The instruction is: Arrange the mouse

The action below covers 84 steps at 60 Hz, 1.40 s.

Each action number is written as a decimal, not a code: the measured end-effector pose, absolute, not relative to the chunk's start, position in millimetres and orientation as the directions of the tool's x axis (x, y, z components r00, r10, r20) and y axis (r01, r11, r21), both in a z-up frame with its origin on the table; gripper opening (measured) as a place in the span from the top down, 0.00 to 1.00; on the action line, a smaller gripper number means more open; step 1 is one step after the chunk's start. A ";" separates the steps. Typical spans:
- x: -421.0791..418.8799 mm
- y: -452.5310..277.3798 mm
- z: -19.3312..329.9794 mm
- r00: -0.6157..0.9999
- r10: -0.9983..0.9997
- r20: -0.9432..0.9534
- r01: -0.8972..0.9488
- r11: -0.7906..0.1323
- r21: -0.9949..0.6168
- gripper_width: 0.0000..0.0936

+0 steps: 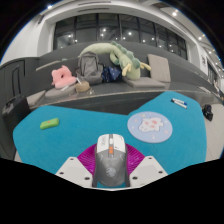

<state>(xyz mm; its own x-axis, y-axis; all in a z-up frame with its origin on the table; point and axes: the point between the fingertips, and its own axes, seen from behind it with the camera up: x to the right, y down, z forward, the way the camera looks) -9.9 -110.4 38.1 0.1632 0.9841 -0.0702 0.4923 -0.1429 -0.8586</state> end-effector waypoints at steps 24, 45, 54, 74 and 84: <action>-130.7 81.3 56.1 0.248 0.968 0.023 0.496 -0.106 -0.862 0.61; -138.8 95.1 -17.0 0.174 0.984 0.031 0.587 -0.078 -0.806 0.29; -116.0 91.4 19.7 0.189 0.982 0.029 0.537 -0.079 -0.840 0.09; 107.7 14.5 115.6 0.145 0.988 0.048 0.425 -0.019 -0.905 0.09; 189.6 -23.6 87.6 0.111 0.993 0.031 0.477 -0.026 -0.879 0.09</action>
